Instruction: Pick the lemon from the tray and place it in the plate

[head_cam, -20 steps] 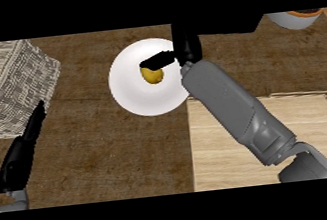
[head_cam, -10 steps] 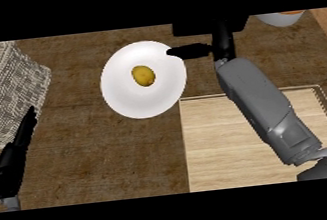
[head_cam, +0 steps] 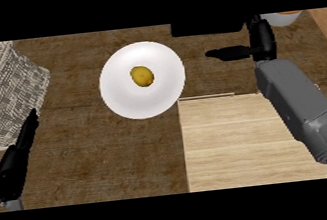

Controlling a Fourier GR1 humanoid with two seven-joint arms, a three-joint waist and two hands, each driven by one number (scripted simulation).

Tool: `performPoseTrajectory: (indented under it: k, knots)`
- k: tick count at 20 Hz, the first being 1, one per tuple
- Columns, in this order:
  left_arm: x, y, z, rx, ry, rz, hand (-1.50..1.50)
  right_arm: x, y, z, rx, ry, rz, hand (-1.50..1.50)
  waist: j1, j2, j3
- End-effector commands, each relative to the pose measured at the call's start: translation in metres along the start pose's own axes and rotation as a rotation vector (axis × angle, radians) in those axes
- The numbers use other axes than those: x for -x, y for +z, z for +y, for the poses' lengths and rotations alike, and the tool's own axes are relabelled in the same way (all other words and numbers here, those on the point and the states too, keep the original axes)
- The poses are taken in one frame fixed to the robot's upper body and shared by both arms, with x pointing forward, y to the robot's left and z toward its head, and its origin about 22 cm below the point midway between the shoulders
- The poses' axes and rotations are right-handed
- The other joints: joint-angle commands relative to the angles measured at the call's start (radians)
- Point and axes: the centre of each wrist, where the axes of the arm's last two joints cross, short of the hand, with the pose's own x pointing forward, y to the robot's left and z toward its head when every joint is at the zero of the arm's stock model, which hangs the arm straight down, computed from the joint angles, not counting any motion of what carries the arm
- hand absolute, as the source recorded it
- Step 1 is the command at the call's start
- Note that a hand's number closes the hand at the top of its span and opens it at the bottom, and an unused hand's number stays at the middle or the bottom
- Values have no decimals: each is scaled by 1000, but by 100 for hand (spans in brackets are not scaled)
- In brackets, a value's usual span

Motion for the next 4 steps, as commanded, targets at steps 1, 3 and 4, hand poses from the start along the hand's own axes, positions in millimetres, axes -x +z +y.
performPoseTrajectory:
  k: [1,3,4]
  knots:
    - [8,5,-10,-5,-10,-7,0,20,9,-34,3,-8,-15,-150,-5,-2,0]
    - [-7,8,0,-2,7,0,0,27,13,-44,-4,0,-12,-150,-2,-3,0]
    - [-6,7,18,-2,-9,-3,0,24,7,-65,15,8,-19,-150,7,1,1]
